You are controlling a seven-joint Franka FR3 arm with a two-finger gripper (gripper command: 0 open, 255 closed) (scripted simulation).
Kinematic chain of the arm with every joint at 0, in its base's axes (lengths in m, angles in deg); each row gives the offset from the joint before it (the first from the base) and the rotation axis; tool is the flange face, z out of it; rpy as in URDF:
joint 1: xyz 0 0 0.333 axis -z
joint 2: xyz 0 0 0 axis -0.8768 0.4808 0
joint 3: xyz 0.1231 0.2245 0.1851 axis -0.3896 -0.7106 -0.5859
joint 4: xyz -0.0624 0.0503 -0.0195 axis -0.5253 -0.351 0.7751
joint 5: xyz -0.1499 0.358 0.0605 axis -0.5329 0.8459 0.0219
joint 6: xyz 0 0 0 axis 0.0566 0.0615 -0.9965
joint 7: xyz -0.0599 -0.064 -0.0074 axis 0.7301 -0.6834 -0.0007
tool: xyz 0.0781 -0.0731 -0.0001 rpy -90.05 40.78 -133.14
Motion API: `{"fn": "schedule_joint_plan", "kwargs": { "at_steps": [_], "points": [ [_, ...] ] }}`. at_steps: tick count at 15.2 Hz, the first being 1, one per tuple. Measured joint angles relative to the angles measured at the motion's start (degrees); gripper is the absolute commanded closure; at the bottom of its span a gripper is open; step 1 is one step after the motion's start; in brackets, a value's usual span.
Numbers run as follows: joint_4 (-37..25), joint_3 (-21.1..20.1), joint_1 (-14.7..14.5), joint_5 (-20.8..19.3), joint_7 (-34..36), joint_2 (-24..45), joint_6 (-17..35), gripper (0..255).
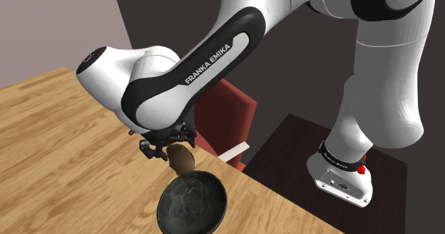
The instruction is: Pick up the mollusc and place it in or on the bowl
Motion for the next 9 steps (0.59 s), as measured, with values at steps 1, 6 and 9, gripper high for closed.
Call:
{"fn": "schedule_joint_plan", "kwargs": {
  "at_steps": [1,6,9],
  "points": [
    [0.1,0.0,0.0,0.0,0.0,0.0,0.1,0],
    [0.2,0.0,0.0,0.0,0.0,-0.1,0.1,255],
    [0.2,0.0,0.0,0.0,0.0,-0.1,0.1,255]
  ]
}}
